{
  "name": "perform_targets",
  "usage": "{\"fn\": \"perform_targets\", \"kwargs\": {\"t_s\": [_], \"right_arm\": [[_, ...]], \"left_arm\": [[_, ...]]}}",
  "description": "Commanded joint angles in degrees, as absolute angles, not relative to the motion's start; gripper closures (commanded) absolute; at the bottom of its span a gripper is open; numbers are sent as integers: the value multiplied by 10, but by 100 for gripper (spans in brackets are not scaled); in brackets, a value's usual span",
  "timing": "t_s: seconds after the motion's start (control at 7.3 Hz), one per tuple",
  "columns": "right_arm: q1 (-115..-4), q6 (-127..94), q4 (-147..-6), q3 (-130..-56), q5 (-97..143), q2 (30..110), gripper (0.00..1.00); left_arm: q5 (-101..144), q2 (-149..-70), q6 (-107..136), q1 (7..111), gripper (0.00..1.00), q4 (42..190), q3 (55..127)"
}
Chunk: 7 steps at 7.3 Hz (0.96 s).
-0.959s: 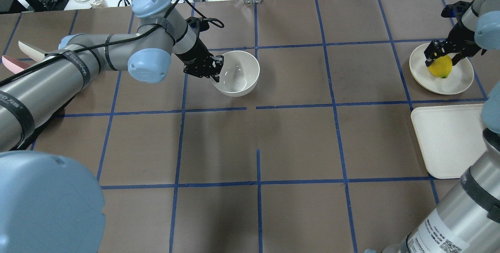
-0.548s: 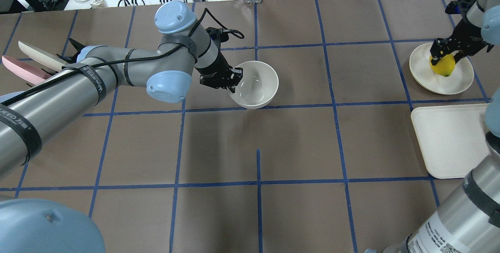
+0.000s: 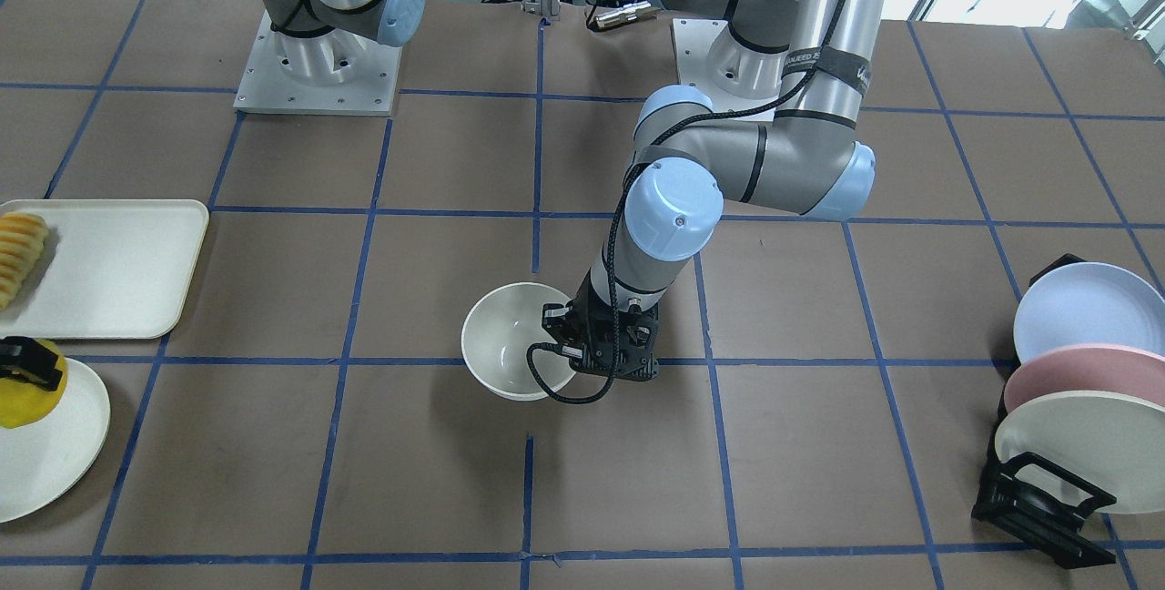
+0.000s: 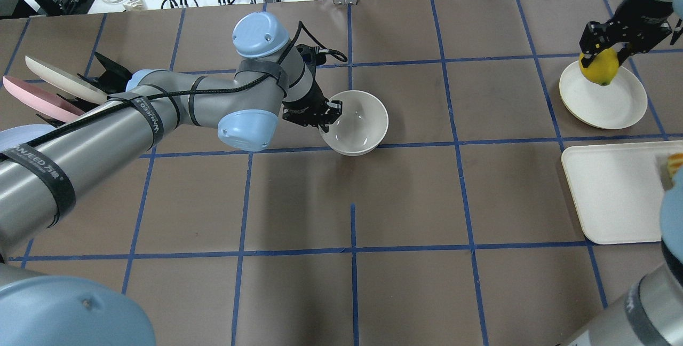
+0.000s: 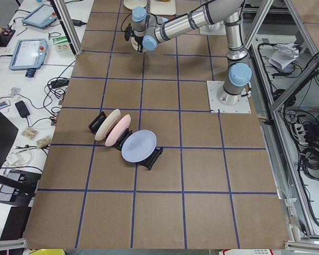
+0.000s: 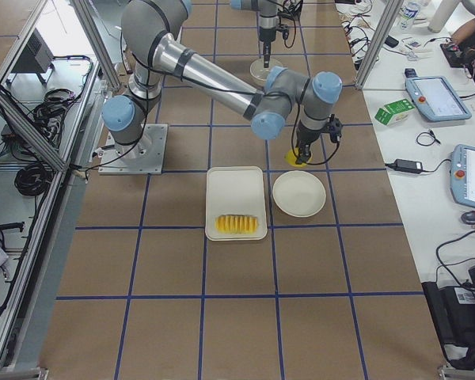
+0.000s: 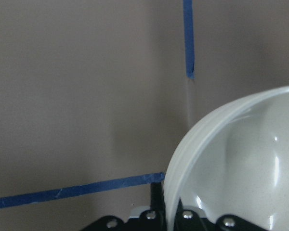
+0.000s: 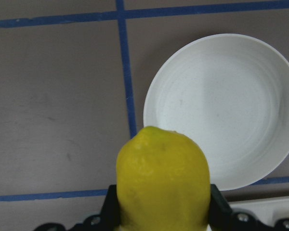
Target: Place bowl and put lemon in it
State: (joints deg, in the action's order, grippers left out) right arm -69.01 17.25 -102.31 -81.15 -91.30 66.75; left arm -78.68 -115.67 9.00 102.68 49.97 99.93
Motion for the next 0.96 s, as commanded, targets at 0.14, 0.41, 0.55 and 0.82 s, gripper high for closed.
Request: {"fn": "perform_targets", "kwargs": {"t_s": [0.14,0.41,0.55,0.82], "right_arm": [[-814,70,-979,-816,-913,720,100],[-886,-36,-980,-816,-911,725,100],[-921,-85,-983,-813,-904,725,100],[-984,-163,-999,-816,-886,716,100]], "left_arm": [[-789,-1166,98,1027,38,470,1019],[-844,-1150,93,1002,6,478,1013],[-845,-1126,89,985,0,516,1000],[-879,-1063,77,969,0,643,958]]}}
